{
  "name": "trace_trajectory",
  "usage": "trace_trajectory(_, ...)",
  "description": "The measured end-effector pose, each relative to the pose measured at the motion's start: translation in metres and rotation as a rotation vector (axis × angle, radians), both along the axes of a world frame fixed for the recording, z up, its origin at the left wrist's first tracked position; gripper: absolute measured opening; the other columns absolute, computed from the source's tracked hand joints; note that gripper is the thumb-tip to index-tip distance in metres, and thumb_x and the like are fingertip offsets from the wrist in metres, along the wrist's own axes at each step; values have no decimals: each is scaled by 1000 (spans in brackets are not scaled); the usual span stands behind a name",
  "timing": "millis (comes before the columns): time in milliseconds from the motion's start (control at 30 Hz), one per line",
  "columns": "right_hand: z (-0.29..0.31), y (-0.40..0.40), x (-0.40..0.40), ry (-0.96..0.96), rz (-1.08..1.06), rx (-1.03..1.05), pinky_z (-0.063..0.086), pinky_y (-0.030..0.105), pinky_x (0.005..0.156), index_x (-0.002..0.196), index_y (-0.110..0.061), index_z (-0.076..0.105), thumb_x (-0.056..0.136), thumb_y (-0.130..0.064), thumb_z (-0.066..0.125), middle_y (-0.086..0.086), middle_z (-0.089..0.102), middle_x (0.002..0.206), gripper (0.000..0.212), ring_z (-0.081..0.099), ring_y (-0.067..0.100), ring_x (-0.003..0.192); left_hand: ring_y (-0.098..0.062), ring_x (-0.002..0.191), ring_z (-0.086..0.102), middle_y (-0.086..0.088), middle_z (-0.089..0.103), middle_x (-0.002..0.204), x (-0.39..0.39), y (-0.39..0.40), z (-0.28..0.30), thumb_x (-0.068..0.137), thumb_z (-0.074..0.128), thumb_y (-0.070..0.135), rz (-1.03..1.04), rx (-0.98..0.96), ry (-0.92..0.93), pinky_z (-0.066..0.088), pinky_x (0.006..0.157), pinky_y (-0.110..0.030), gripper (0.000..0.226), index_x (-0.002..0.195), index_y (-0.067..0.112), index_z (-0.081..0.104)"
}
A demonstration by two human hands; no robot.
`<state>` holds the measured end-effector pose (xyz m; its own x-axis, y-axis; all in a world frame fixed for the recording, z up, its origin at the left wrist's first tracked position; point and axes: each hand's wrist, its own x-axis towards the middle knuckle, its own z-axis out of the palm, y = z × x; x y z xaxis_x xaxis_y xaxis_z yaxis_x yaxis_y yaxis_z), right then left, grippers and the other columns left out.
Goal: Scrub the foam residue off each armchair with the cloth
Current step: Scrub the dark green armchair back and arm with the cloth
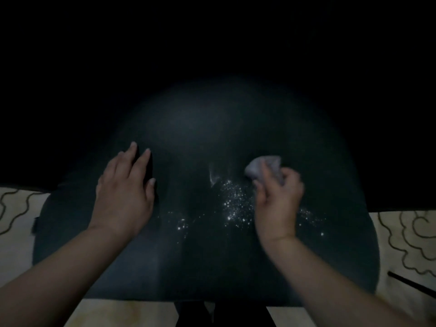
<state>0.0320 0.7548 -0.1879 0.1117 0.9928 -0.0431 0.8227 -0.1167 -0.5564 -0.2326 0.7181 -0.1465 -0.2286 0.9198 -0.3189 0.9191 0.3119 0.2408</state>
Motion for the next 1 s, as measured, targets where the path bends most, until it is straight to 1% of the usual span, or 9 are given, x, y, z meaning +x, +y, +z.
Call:
trace_trajectory(133, 5, 9, -49, 178, 231, 21, 39, 31, 98, 127, -20, 61, 86, -10, 66, 13, 47, 117, 43, 38, 10, 103, -32, 141, 22, -9, 22, 158, -2, -14, 2, 94, 53, 24, 25, -4, -17, 24, 114, -51, 56, 146, 14, 36)
trace_trajectory(233, 2, 49, -29, 101, 54, 65, 34, 26, 101, 128, -24, 60, 86, -13, 65, 14, 45, 120, 43, 34, 9, 102, -31, 142, 21, -8, 21, 158, -4, -23, 4, 94, 52, 25, 26, -12, -21, 23, 114, -51, 56, 147, 14, 35)
trace_trajectory(333, 3, 23, -21, 113, -82, 70, 35, 28, 100, 127, -25, 60, 87, -14, 64, 12, 44, 118, 42, 38, 3, 104, -31, 142, 21, -8, 21, 158, -5, -31, 5, 94, 52, 25, 27, -15, -36, 24, 114, -51, 56, 147, 14, 36)
trace_trajectory(467, 5, -26, -68, 112, 258, 50, 45, 42, 89, 126, -23, 62, 79, -1, 70, 19, 51, 116, 53, 48, 35, 101, -31, 142, 21, -8, 20, 158, -3, -40, 4, 94, 52, 25, 31, -26, -56, 24, 114, -52, 57, 147, 14, 35)
trace_trajectory(600, 9, 2, -87, 71, 534, 93, 46, 43, 79, 122, -23, 66, 79, -5, 70, 18, 55, 107, 47, 49, 38, 91, -30, 143, 20, -7, 20, 158, -3, -50, 2, 95, 51, 26, 38, -20, -52, 21, 116, -47, 57, 148, 16, 35)
trace_trajectory(700, 5, 35, -73, 72, 306, 97, 44, 50, 87, 123, -20, 64, 83, -3, 67, 20, 51, 111, 43, 47, 38, 98, -28, 144, 18, -5, 17, 159, -7, -56, 0, 96, 49, 28, 52, -20, -59, 20, 117, -46, 56, 149, 18, 32)
trace_trajectory(767, 4, 25, -72, 75, 282, 61, 42, 45, 92, 126, -22, 62, 85, -6, 65, 16, 48, 113, 45, 44, 31, 101, -28, 144, 17, -4, 15, 160, -9, -61, 0, 96, 48, 28, 54, -29, -61, 19, 117, -46, 57, 150, 18, 31)
trace_trajectory(933, 12, -49, -49, 52, 815, 59, 50, 41, 74, 118, -23, 68, 74, -5, 78, 16, 59, 100, 49, 54, 35, 86, -28, 144, 18, -4, 16, 160, -7, -70, 3, 96, 48, 29, 73, -31, -67, 20, 117, -46, 57, 149, 18, 31)
trace_trajectory(1000, 11, -32, -36, -10, 787, 127, 50, 42, 70, 118, -23, 69, 72, -3, 78, 17, 58, 96, 51, 53, 35, 82, -28, 144, 17, -4, 15, 160, -9, -74, 2, 96, 47, 29, 79, -32, -71, 19, 117, -45, 57, 149, 19, 31)
